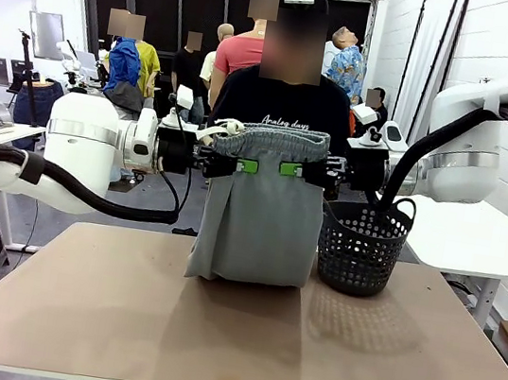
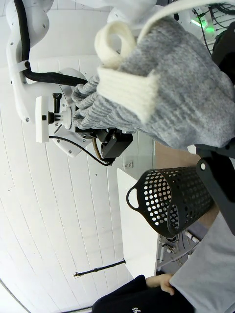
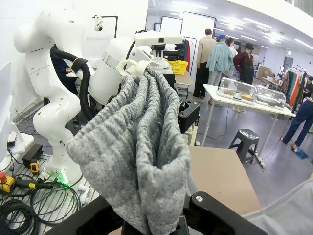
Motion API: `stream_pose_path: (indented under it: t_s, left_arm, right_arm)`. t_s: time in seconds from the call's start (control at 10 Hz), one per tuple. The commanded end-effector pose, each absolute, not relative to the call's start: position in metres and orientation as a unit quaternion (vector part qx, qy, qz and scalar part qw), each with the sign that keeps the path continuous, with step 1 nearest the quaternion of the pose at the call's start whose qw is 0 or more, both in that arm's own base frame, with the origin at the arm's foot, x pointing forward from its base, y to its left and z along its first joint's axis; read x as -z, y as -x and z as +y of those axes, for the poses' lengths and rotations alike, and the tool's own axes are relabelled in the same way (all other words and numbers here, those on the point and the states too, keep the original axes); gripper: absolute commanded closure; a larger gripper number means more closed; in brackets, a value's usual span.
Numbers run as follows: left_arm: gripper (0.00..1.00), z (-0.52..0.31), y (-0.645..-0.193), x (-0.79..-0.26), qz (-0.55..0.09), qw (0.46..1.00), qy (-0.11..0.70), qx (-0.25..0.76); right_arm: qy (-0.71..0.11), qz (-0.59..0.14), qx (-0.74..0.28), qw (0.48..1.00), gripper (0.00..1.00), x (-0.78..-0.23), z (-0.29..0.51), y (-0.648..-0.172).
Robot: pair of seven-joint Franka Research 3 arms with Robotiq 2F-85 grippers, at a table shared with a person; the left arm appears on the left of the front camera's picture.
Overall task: Fold the training pants.
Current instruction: Release the ends of the Training pants and then grab the overlapped ends.
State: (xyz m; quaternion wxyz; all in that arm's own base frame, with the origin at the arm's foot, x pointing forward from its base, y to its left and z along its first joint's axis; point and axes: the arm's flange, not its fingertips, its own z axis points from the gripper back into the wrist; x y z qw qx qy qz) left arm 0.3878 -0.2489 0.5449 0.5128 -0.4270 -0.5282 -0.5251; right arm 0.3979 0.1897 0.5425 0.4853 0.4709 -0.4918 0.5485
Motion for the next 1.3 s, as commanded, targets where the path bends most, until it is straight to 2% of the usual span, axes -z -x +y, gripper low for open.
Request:
stream_pose_path:
  t_s: [0.0, 1.2]
  left_arm:
    - [1.0, -0.2502, -0.3861, -0.5476, -0.528, 0.513, 0.429, 0.523]
    - [1.0, -0.2502, -0.3861, -0.5476, -0.528, 0.513, 0.429, 0.523]
  right_arm:
    - [-0.475, -0.498, -0.544, 0.48, 1.0, -0.5417, 0.189, -0.3937]
    - [-0.475, -0.498, -0.544, 0.48, 1.0, -0.5417, 0.189, -0.3937]
